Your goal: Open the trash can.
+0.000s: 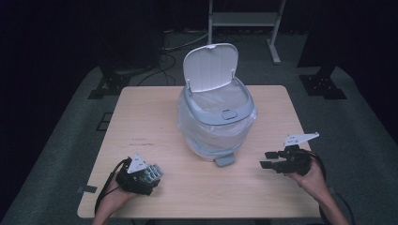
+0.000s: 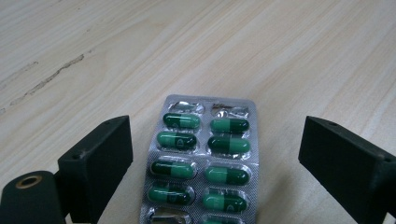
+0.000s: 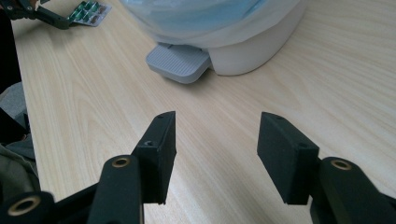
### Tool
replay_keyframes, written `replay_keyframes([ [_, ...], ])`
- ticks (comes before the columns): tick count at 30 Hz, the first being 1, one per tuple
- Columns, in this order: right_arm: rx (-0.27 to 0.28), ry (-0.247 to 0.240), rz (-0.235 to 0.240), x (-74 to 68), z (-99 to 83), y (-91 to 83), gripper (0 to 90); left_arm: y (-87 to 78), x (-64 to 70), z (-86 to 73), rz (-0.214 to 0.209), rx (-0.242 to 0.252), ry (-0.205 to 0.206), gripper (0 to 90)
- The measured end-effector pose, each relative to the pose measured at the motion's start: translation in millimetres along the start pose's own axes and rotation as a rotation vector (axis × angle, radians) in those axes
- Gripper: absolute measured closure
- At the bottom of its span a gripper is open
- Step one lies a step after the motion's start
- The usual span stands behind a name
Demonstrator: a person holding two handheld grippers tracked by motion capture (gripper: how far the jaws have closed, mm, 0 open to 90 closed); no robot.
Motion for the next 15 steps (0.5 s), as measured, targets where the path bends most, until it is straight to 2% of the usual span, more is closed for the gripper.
replay_keyframes([
  [5,0.006,-0.003,0.002,-0.1,-3.8,0.0,44.8,2.4,-2.9,-0.5,-0.005,-0.011,0.001,9.1],
  [7,0.012,-0.004,0.002,0.3,-5.2,0.0,44.5,2.6,-3.7,-0.4,-0.014,-0.008,0.002,12.4],
  [15,0.011,-0.009,-0.008,0.6,-8.5,-0.6,42.5,5.9,-6.5,-0.5,-0.034,-0.025,0.006,15.7],
])
Point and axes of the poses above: each handheld gripper's, and its own axes: y roughly forward along the jaws, z roughly out of its top, x roughly to its right, the point moved 2 cm from there along y, roughly forward along the jaws
